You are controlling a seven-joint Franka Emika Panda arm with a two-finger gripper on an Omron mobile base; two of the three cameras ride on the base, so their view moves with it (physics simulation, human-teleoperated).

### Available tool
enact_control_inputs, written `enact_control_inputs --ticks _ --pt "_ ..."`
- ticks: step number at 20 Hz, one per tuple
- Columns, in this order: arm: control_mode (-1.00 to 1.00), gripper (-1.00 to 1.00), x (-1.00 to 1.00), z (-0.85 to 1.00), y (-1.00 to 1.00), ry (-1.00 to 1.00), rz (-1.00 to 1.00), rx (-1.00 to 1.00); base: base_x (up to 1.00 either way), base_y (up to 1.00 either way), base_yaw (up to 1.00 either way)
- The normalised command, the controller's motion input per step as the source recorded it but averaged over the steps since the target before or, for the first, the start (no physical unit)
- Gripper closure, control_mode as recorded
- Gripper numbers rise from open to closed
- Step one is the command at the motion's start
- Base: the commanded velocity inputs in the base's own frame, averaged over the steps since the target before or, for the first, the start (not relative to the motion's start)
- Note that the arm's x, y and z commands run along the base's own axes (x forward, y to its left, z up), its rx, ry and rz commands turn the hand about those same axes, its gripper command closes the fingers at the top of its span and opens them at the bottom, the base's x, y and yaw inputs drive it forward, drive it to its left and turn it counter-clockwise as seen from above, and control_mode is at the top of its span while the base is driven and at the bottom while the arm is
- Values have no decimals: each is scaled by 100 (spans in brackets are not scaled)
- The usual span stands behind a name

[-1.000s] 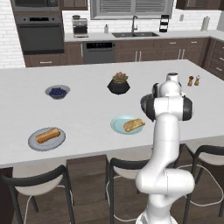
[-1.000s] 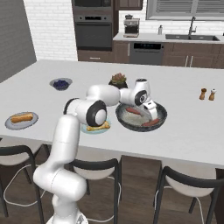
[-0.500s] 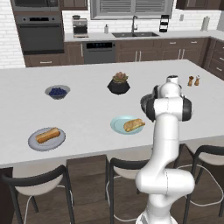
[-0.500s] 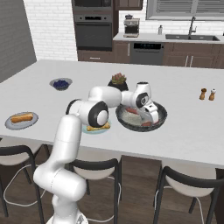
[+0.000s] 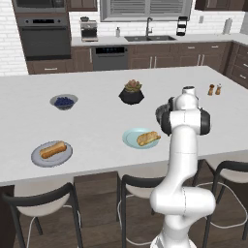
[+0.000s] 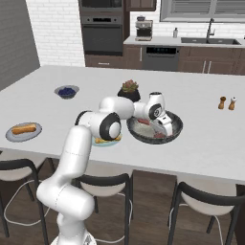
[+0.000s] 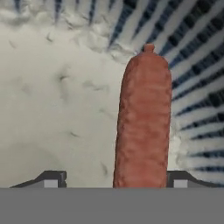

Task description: Place one bun and one sausage from the bowl on each plate.

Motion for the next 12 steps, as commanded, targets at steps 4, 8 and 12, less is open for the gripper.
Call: enact_control_inputs --ticks 4,8,12 --pt "-100 100 0 0 0 0 0 0 0 0 0" --pt "-100 100 -8 17 13 0 0 0 0 0 0" --pt "-100 100 -48 99 74 -21 0 0 0 0 0"
